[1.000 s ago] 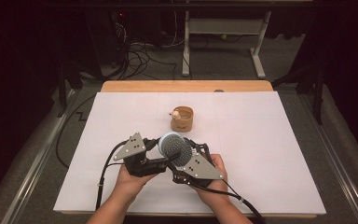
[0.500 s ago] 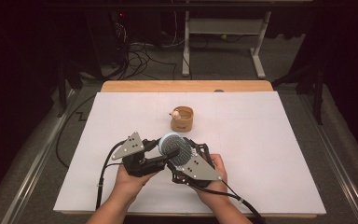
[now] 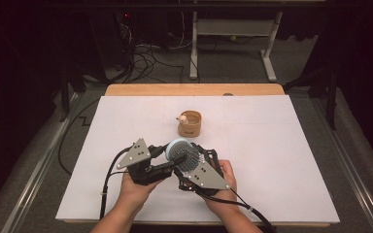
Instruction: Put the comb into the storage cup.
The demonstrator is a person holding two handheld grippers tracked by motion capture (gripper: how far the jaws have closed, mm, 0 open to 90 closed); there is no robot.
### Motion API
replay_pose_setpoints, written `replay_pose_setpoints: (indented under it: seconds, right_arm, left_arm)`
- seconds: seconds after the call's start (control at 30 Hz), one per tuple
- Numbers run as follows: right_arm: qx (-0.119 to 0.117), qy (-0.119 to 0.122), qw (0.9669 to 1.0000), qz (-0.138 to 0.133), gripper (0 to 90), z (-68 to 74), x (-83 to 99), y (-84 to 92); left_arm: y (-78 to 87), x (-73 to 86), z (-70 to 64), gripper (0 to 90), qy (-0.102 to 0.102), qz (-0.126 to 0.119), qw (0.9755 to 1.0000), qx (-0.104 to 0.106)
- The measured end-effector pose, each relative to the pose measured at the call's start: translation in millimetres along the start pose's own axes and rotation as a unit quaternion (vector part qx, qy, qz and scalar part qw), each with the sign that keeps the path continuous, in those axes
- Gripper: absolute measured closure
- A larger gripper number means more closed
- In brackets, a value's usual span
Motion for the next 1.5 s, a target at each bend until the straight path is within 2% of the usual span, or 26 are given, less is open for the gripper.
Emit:
replay_pose_setpoints:
  seconds: [0.5, 0.7, 0.83, 0.93, 1.13, 1.17, 1.33, 1.5]
  right_arm:
    - [0.017, 0.012, 0.9998, 0.005, 20.3, 0.0, -3.7, 0.5]
    - [0.013, 0.013, 0.9998, 0.006, 20.0, -0.5, -3.9, 0.2]
    - [0.000, 0.003, 1.0000, 0.007, 19.4, -0.9, -3.5, -0.7]
    - [-0.008, -0.004, 0.9999, 0.012, 15.4, -0.9, -1.8, -2.6]
    - [-0.008, -0.007, 0.9999, 0.011, 12.5, 0.3, -1.7, -2.8]
    - [-0.012, -0.017, 0.9997, 0.012, 10.3, 0.3, -0.9, -3.6]
    - [-0.023, -0.037, 0.9989, 0.016, 6.3, -0.8, 2.1, -5.2]
    - [-0.028, -0.040, 0.9988, 0.012, 3.6, -0.3, 1.8, -4.7]
  left_arm:
    - [1.3, -1.4, -2.4, 57.6, -0.005, -0.015, 0.9999, -0.001]
    - [1.5, -1.1, -2.1, 58.4, -0.010, -0.015, 0.9998, -0.005]
    - [1.6, -0.8, -0.7, 58.5, -0.011, -0.015, 0.9998, -0.010]
    - [2.6, -1.7, -0.9, 58.7, -0.013, -0.019, 0.9997, -0.010]
    - [4.2, -2.8, -0.3, 58.7, -0.015, -0.022, 0.9996, -0.012]
    - [4.2, -2.7, -0.4, 58.7, -0.015, -0.022, 0.9996, -0.012]
    - [5.3, -3.4, 0.1, 58.8, -0.019, -0.025, 0.9994, -0.013]
    - [9.3, -5.9, 3.6, 58.7, -0.019, -0.032, 0.9991, -0.021]
Point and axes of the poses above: each handheld gripper's, and its own axes: y roughly backward along the jaws, x roughly out of its underside, z roughly to its left, the point moved 6 cm from there along -y, roughly forward along the jaws, and after that the axes turned 14 degrees about y, right-handed, at the moved point
